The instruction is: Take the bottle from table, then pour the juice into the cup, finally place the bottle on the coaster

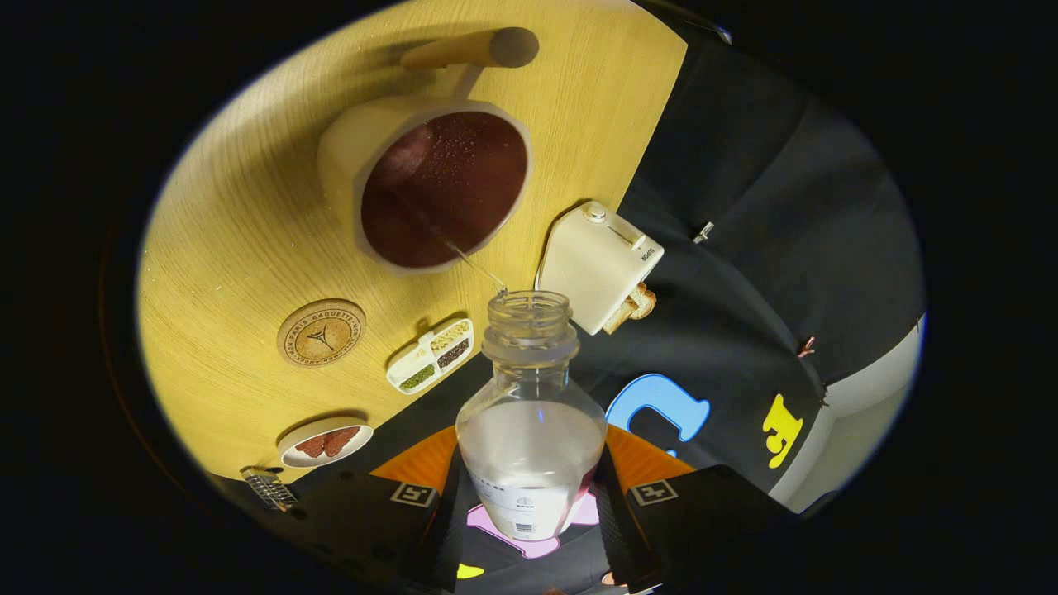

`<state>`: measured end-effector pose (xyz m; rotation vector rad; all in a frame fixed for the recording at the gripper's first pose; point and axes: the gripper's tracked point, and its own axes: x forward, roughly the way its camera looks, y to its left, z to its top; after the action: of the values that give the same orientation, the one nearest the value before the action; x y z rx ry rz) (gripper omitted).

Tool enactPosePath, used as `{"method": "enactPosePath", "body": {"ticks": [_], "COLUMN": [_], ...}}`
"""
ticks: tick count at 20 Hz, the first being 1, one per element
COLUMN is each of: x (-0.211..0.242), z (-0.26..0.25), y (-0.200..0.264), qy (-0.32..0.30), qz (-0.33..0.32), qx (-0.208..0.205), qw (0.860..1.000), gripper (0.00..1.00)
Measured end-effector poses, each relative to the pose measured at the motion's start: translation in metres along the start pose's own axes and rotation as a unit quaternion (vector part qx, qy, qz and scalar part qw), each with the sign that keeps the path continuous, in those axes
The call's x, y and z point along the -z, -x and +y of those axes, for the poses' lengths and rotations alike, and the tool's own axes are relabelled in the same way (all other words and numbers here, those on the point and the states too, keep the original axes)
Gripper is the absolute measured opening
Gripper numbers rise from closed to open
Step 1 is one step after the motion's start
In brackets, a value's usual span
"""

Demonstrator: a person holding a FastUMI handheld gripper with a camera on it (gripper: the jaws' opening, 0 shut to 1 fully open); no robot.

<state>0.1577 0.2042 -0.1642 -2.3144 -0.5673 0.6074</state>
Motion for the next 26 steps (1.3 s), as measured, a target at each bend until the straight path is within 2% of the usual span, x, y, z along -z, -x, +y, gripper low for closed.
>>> {"method": "enactPosePath", "body": {"ticks": [19,26], "x": [-0.0019,0.0047], "z": [0.0033,0.0095], "y": [0.0044,0.0047], "qy": [-0.003,-0.022], "qz": [-0.001,0.010], "qx": [-0.007,-0.009], "qw": [1.000,1.000], "gripper": [0.69,0.70]}}
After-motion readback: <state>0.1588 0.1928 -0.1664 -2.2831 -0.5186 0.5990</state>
